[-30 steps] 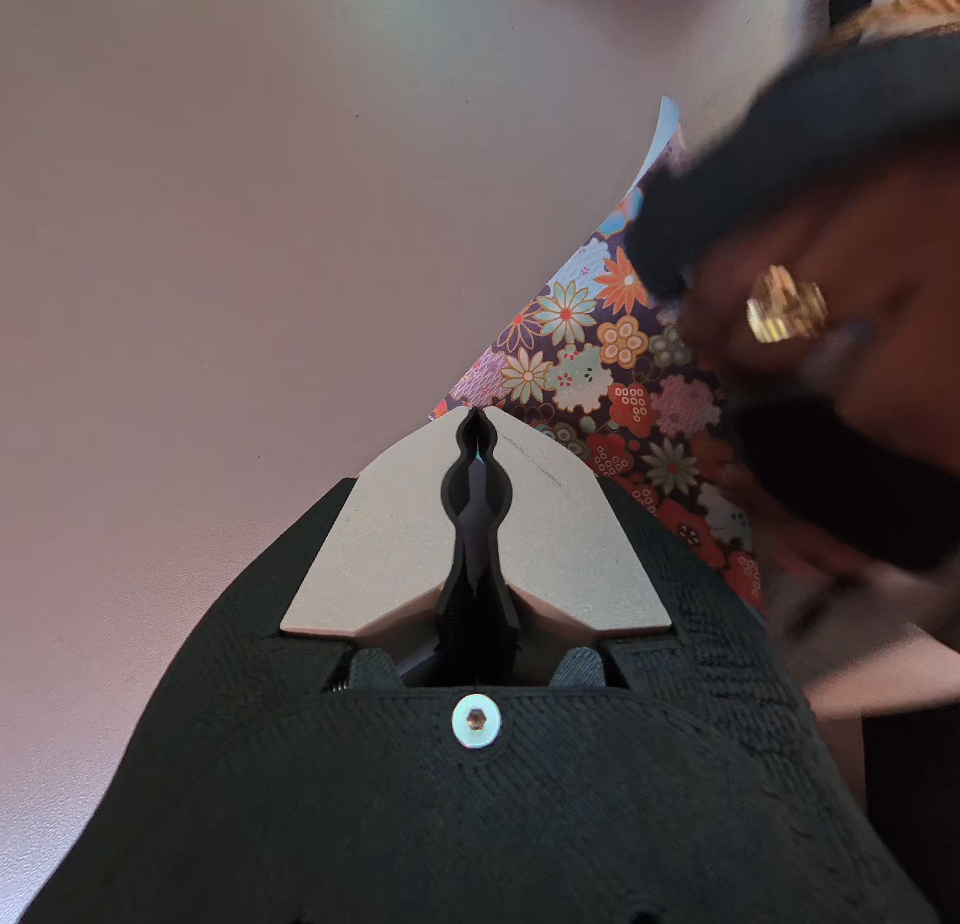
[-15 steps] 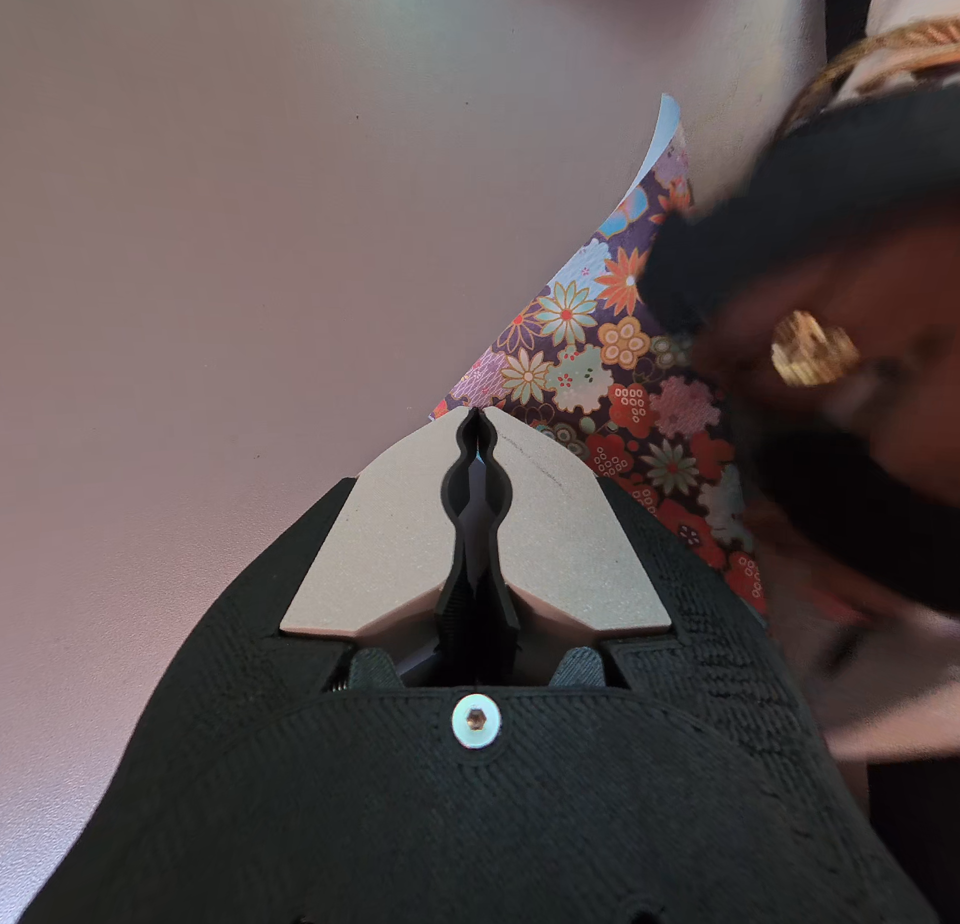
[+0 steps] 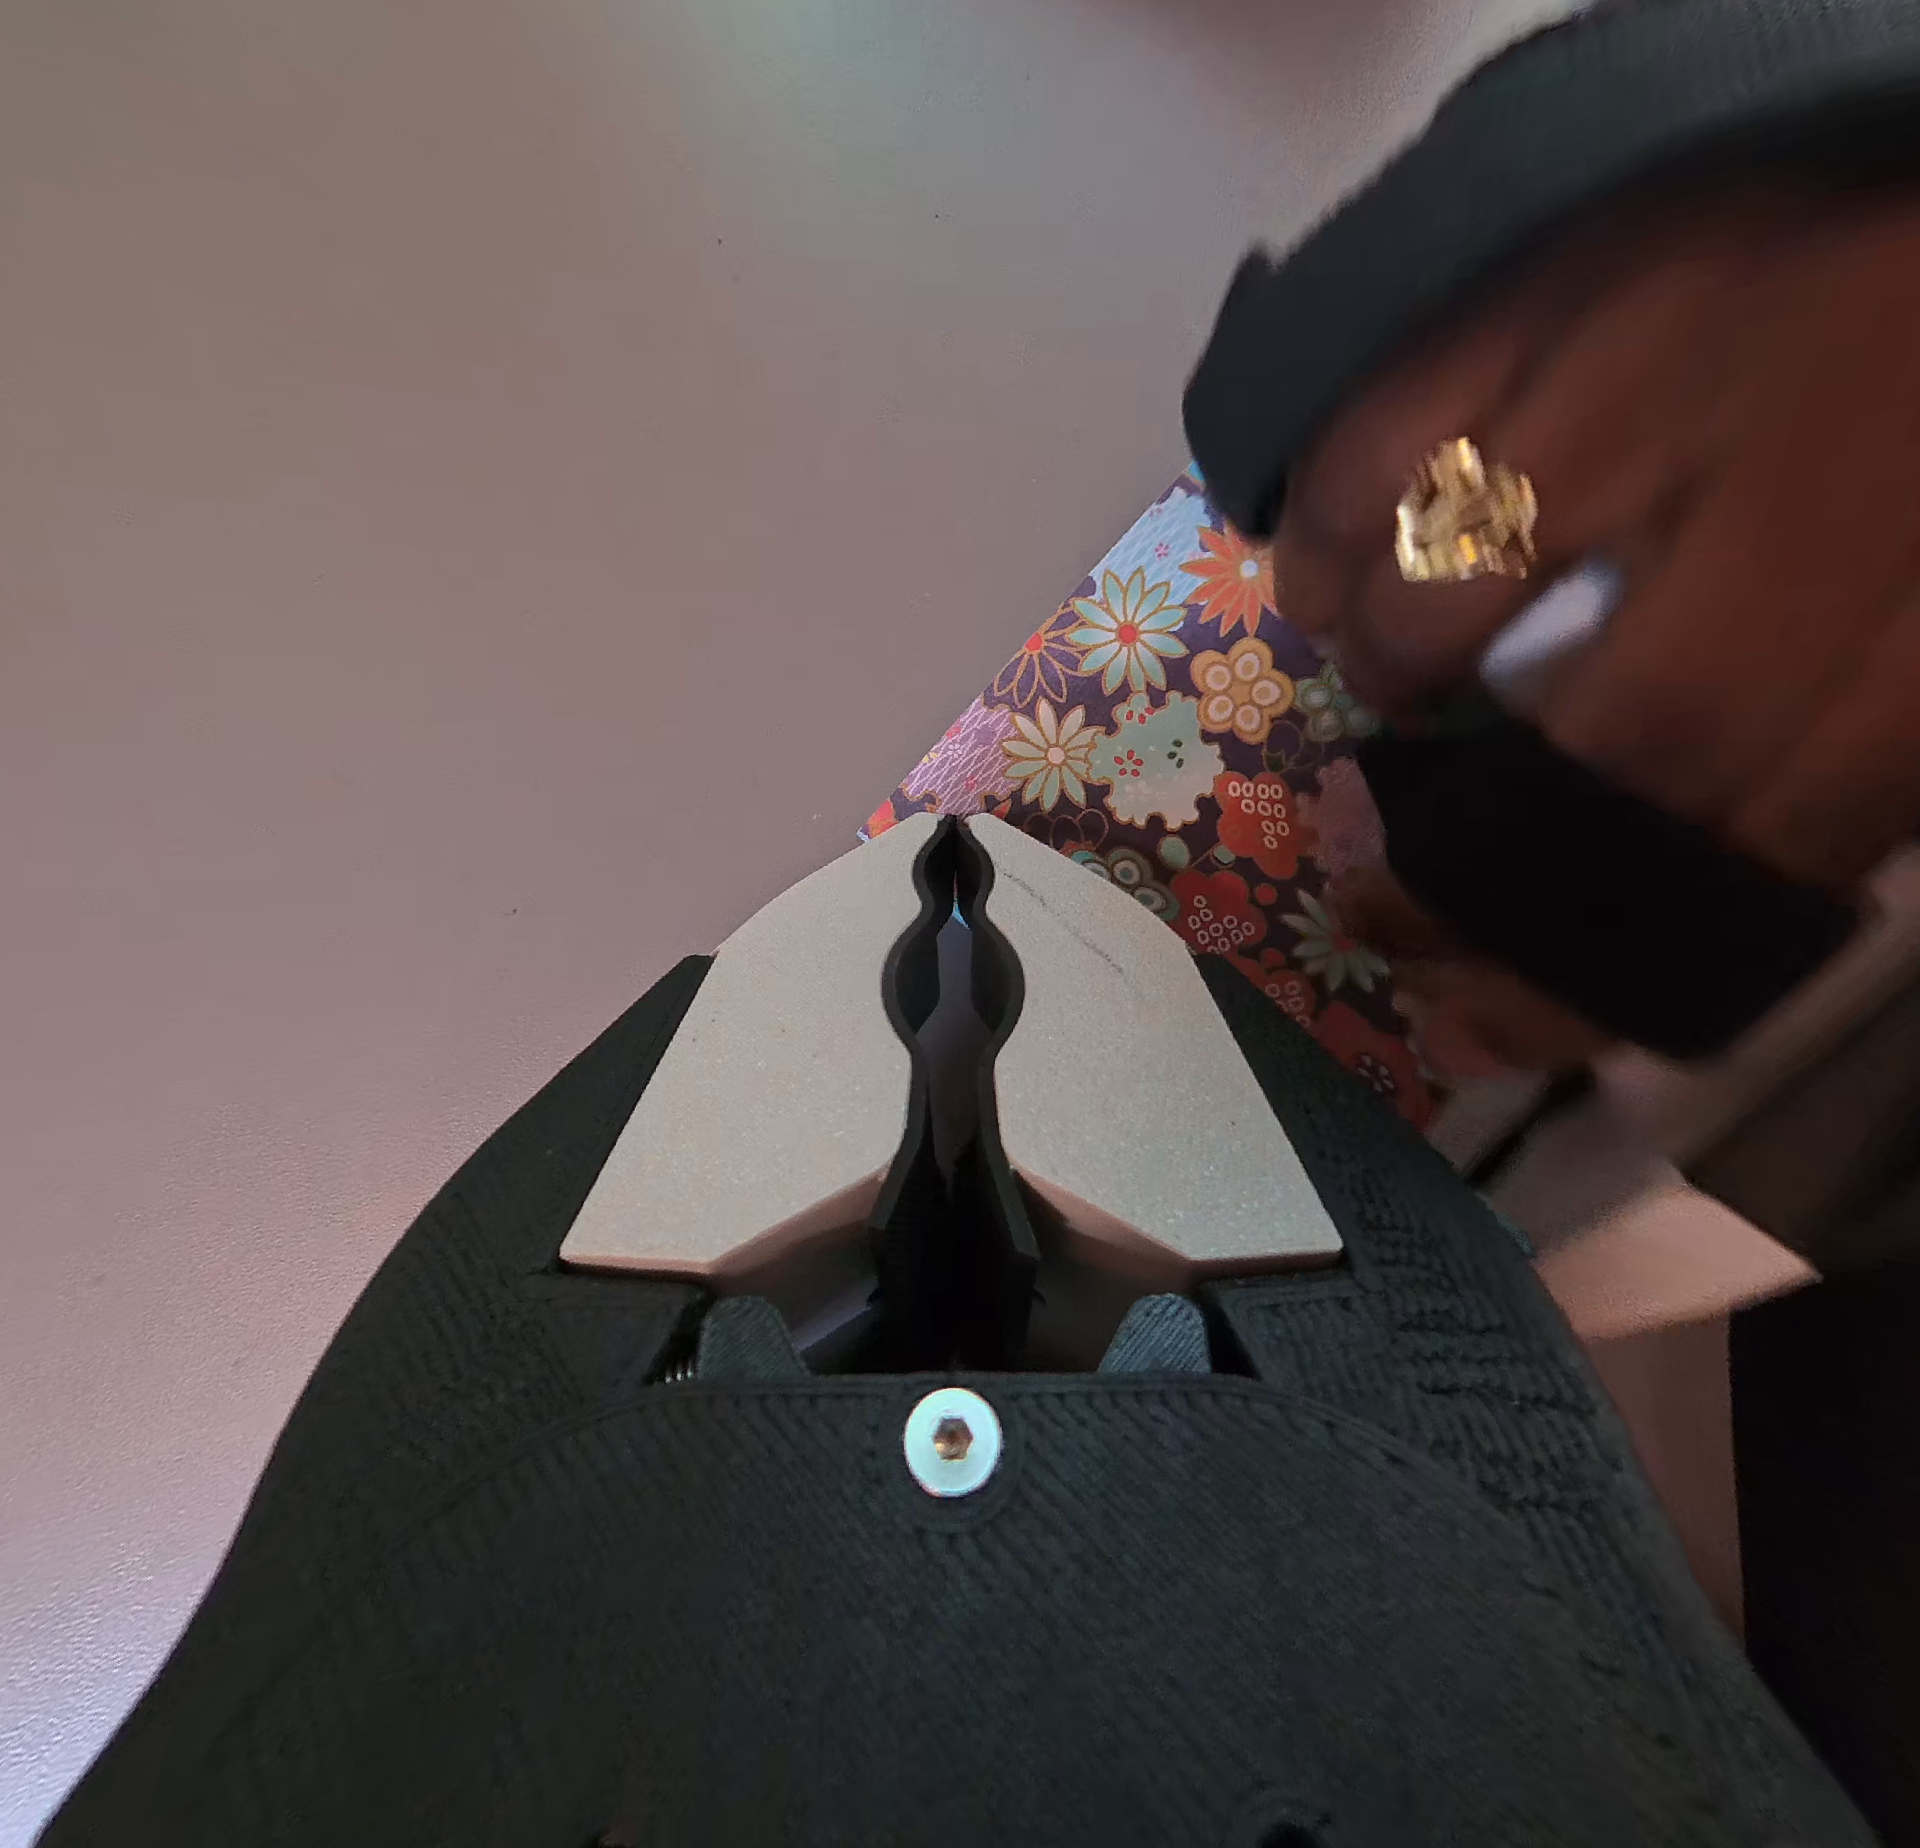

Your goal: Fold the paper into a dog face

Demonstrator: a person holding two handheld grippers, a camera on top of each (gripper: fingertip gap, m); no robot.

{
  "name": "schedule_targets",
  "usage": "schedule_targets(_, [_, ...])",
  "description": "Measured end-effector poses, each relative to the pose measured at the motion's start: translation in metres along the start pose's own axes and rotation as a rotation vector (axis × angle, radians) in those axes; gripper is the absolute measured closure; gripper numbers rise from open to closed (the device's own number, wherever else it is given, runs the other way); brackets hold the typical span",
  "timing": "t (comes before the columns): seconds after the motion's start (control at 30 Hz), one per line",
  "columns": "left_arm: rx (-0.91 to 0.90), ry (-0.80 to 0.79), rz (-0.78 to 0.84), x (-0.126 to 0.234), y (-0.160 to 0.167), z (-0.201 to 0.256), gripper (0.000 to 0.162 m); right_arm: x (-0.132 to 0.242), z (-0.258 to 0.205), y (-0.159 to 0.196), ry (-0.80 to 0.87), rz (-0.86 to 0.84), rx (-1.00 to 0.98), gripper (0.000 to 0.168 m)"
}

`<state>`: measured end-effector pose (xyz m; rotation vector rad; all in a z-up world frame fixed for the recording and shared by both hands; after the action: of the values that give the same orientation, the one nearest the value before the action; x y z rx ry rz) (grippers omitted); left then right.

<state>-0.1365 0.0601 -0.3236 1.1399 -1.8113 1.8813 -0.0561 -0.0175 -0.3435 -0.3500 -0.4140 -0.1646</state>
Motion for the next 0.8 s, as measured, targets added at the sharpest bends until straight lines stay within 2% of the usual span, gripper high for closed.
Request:
schedule_targets(0.2, [-0.002,0.004,0.003,0.000,0.000,-0.001,0.161,-0.005,-0.002,-0.013,-0.047,0.144,0.024,0.168])
schedule_targets(0.33, [0.000,0.006,0.005,0.000,0.000,-0.001,0.161,-0.010,0.001,-0.018,-0.111,0.205,-0.028,0.168])
schedule_targets(0.43, [0.000,0.007,0.006,0.000,0.001,-0.001,0.161,-0.010,0.002,-0.022,-0.227,0.272,-0.105,0.168])
schedule_targets(0.53, [0.002,0.007,0.010,0.000,0.001,-0.002,0.161,0.013,0.022,-0.015,-0.116,0.329,-0.274,0.168])
schedule_targets(0.57, [0.003,0.008,0.011,0.000,0.001,-0.002,0.161,0.024,0.029,-0.009,-0.073,0.298,-0.324,0.168])
schedule_targets(0.63, [0.006,0.010,0.011,0.000,0.001,-0.002,0.161,0.037,0.034,0.010,-0.006,0.128,-0.355,0.168])
schedule_targets(0.7, [0.007,0.011,0.011,0.000,0.001,-0.002,0.161,0.037,0.023,0.020,-0.015,-0.019,-0.247,0.168])
schedule_targets(0.8, [0.007,0.009,0.011,0.000,0.001,-0.002,0.162,0.023,0.008,0.019,-0.024,-0.130,-0.085,0.168])
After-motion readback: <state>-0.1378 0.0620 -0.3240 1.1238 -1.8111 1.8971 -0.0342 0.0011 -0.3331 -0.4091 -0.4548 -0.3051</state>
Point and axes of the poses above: each gripper's, where its closed fingertips meet, x back along the fingers, y out of its underside, z = x × y across the jaws, the point moved 9 cm from there along x, back along the fingers, and after that the axes turned 12 degrees about -x, right-handed, at the moved point
